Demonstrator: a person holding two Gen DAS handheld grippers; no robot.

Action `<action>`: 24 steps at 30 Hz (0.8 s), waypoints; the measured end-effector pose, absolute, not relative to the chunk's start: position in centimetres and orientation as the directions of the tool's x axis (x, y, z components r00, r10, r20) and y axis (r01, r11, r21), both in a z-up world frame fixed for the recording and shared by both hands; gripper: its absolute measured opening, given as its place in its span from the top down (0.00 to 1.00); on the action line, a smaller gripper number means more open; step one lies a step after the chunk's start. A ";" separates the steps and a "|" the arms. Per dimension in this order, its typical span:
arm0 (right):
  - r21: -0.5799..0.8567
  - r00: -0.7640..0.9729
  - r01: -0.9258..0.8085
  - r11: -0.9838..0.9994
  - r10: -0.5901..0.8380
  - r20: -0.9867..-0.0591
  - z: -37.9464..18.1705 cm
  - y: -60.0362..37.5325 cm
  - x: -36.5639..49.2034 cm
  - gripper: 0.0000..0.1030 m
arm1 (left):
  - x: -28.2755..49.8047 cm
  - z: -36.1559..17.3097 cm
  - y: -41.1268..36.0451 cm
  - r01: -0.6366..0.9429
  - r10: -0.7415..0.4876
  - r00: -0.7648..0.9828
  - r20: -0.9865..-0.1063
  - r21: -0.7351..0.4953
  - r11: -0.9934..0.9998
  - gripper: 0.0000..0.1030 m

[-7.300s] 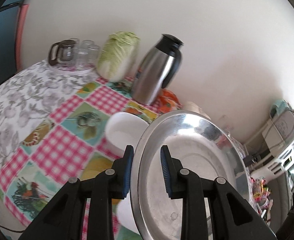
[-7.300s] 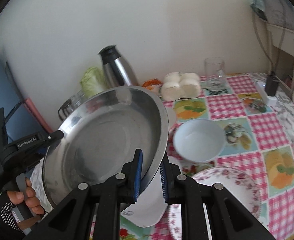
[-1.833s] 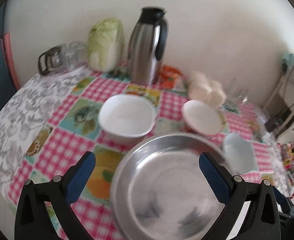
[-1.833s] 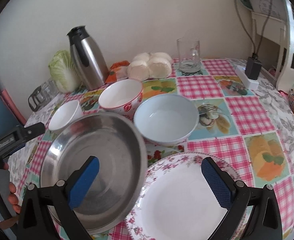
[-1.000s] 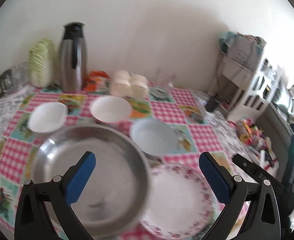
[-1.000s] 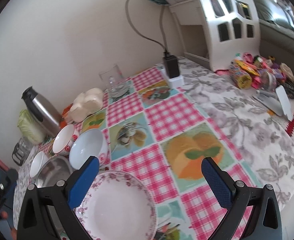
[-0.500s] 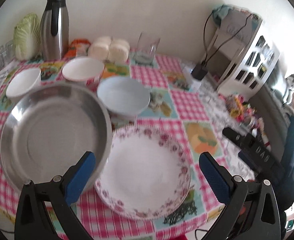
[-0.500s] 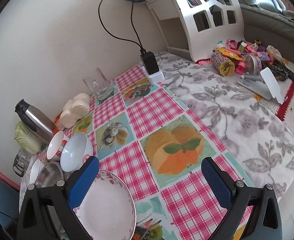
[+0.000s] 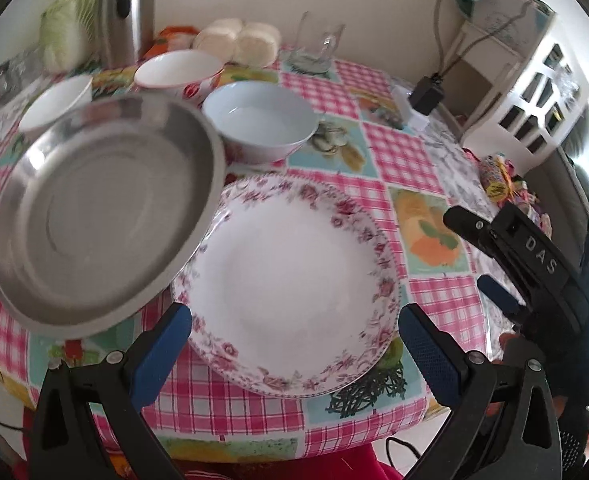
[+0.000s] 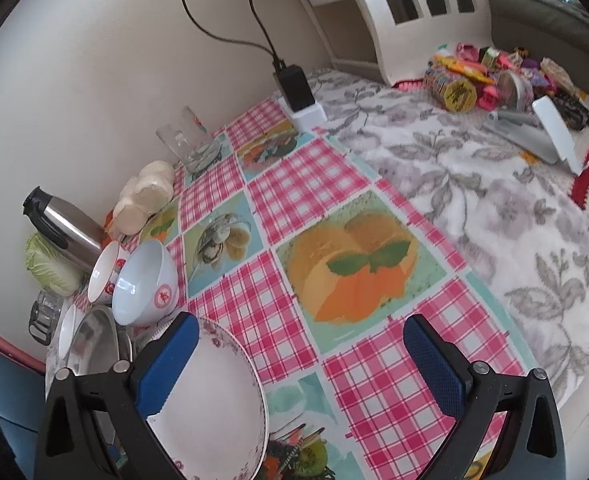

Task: Organize plates and bowls
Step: 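Move both grippers to the rim of the pink-floral round plate, then close the left gripper on the floral plate rim while the right gripper grips it too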

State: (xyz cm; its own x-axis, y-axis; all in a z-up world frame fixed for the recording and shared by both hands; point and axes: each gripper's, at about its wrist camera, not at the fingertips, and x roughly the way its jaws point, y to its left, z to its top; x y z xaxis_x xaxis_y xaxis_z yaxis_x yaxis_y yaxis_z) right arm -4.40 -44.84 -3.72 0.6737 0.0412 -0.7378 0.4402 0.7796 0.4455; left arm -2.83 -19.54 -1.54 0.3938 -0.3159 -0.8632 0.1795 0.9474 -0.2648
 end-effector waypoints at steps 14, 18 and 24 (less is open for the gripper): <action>0.428 0.565 0.353 0.832 0.174 -0.806 -7.1 -41.1 -1.9 0.00 | -1.7 -5.0 -17.5 0.039 -0.279 0.294 -0.914 -0.280 0.959 0.01; 0.452 0.568 0.311 0.836 0.218 -0.794 -7.4 -40.2 -1.5 0.03 | -1.4 -5.6 -16.9 0.002 -0.268 0.280 -0.922 -0.278 0.961 0.16; 0.476 0.582 0.290 0.830 0.241 -0.776 -7.5 -39.8 -1.1 0.10 | -0.8 -6.3 -15.5 -0.072 -0.271 0.279 -0.921 -0.302 0.951 0.24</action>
State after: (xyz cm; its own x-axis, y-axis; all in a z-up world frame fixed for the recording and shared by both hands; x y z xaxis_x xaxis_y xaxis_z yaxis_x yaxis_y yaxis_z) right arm -1.14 -39.77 -7.46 0.5824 0.2415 -0.7762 0.2899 0.8304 0.4758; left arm -0.77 -15.47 -6.34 0.2785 -0.2715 -0.9213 -0.0716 0.9507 -0.3018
